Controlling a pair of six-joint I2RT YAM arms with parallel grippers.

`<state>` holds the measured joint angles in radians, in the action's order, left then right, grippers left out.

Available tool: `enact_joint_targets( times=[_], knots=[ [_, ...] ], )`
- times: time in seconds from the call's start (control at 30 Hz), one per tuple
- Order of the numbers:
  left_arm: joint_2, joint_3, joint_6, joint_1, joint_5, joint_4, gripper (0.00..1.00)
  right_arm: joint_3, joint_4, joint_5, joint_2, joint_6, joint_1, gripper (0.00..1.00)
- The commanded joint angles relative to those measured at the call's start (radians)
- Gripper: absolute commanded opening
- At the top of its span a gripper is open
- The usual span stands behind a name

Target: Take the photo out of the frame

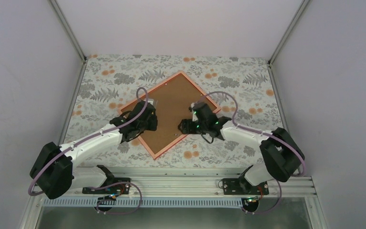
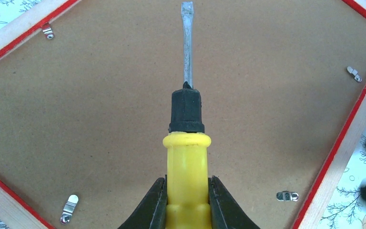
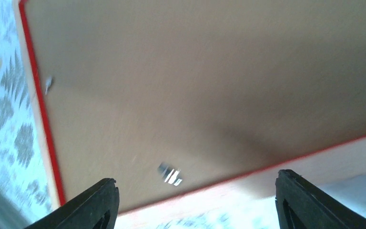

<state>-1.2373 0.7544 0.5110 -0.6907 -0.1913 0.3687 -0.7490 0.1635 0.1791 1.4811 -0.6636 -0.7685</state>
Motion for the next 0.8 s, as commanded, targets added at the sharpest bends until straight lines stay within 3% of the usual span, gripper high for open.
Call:
enact_joint_targets(
  times=[0.0,0.17,0.37,0.6,0.77],
  knots=[
    [0.008,-0.033,-0.009,0.005,0.004,-0.061,0.03,-0.078,0.086,-0.043,-0.061,0.255,0.171,0.73],
    [0.017,-0.042,-0.035,0.006,0.029,-0.086,0.03,-0.195,0.105,0.017,-0.002,0.390,0.351,0.73],
    [0.035,-0.069,-0.057,0.032,0.119,-0.149,0.03,-0.338,0.125,0.091,0.192,0.488,0.483,0.73],
    [0.033,-0.116,-0.069,0.113,0.247,-0.223,0.03,-0.429,0.128,0.120,0.355,0.546,0.534,0.71],
    [0.003,-0.117,-0.078,0.142,0.261,-0.226,0.03,-0.503,0.154,0.089,0.452,0.567,0.535,0.70]
  ],
)
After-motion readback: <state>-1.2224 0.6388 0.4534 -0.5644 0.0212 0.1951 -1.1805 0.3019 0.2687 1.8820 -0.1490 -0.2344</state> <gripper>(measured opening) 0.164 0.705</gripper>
